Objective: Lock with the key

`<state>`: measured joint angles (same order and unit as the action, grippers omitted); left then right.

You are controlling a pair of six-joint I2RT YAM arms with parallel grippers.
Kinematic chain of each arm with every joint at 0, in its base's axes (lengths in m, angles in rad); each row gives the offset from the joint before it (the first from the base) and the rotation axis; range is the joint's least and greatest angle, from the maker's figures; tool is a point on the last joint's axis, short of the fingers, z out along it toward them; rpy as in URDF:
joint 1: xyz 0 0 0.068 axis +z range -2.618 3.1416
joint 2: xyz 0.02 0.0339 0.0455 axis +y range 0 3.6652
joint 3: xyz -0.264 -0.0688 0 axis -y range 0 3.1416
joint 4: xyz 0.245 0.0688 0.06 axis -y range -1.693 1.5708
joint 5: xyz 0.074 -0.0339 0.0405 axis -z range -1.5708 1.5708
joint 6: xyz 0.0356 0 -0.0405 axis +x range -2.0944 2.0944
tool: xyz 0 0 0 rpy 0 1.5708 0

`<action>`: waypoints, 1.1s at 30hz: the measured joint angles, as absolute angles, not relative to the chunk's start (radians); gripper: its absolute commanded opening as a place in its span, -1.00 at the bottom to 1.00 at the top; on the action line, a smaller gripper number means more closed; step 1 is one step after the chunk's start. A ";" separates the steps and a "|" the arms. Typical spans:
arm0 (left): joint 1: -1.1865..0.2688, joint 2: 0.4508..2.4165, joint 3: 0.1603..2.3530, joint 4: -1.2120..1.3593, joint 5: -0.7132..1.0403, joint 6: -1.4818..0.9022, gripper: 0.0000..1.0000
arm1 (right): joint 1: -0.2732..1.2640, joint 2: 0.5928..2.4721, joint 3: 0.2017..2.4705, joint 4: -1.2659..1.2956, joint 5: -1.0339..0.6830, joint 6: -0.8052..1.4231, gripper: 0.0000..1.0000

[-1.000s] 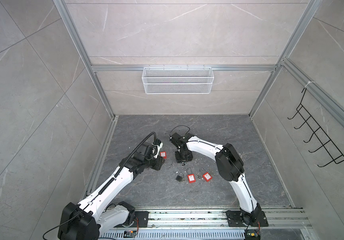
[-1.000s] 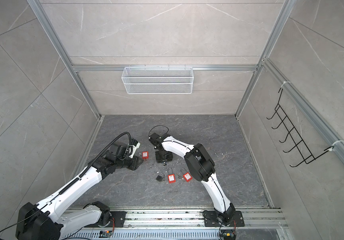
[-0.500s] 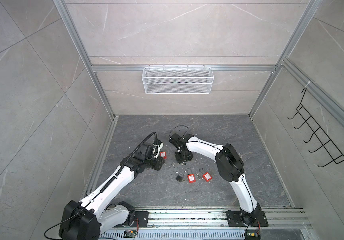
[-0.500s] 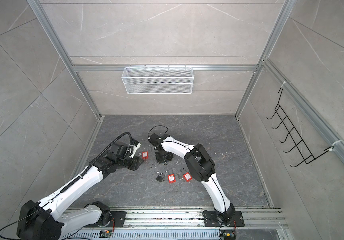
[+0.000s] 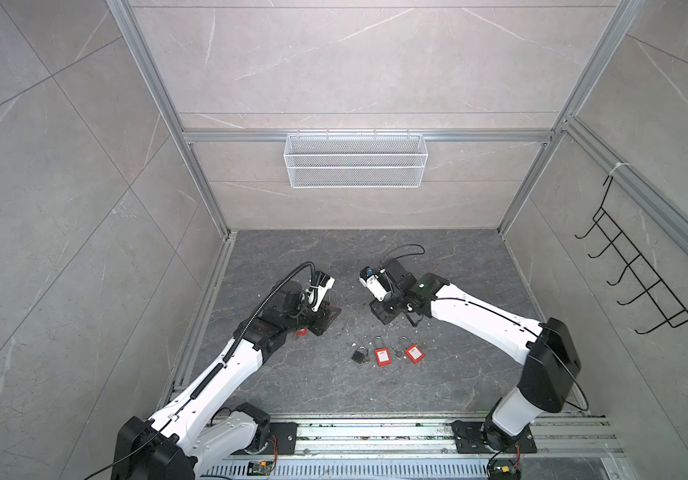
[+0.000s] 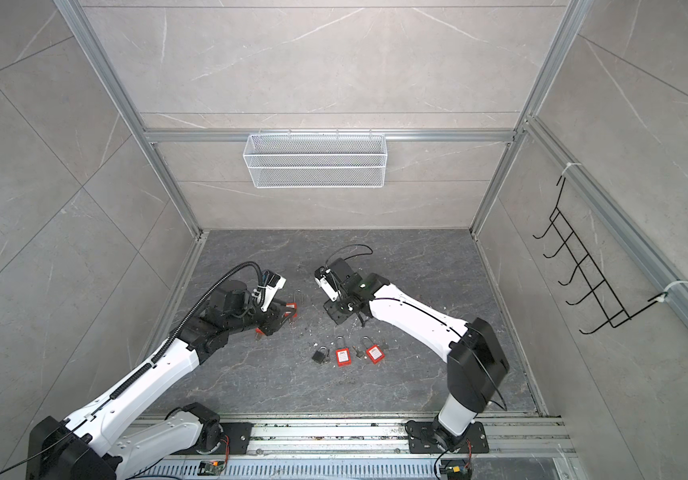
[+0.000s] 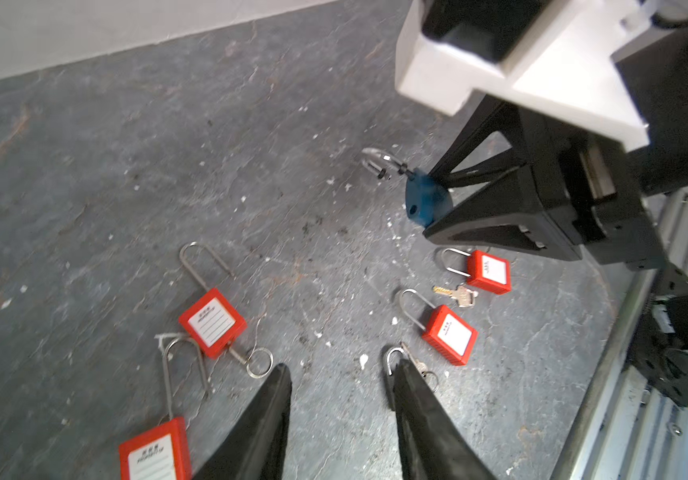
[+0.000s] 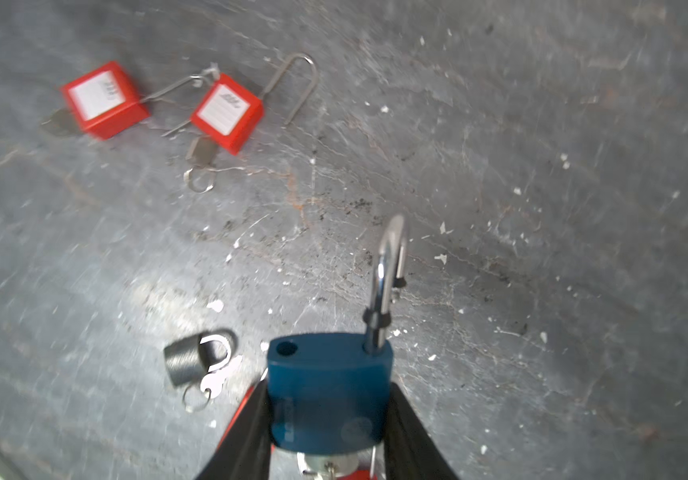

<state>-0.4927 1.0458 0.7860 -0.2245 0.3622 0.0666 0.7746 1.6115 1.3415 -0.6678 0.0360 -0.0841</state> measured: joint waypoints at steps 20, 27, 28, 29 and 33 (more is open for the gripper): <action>-0.493 1.140 0.833 -0.181 0.778 0.645 -0.03 | 0.775 1.296 1.174 -0.739 -0.161 -0.540 -0.82; -0.520 1.183 0.833 -0.195 0.813 0.749 -0.11 | 0.775 1.296 1.174 -0.754 -0.228 -0.542 -0.82; -0.531 1.192 0.833 -0.192 0.810 0.754 -0.11 | 0.776 1.296 1.174 -0.757 -0.234 -0.542 -0.82; -0.540 1.200 0.833 -0.185 0.807 0.758 -0.11 | 0.776 1.296 1.174 -0.760 -0.240 -0.542 -0.82; -0.569 1.234 0.833 -0.145 0.785 0.764 -0.13 | 0.781 1.296 1.174 -0.769 -0.265 -0.542 -0.82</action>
<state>-0.5686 1.2335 0.8330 -0.1448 0.7853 0.7639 0.7811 1.2957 1.1740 -0.7692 -0.2646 -0.5419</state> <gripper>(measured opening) 0.445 0.403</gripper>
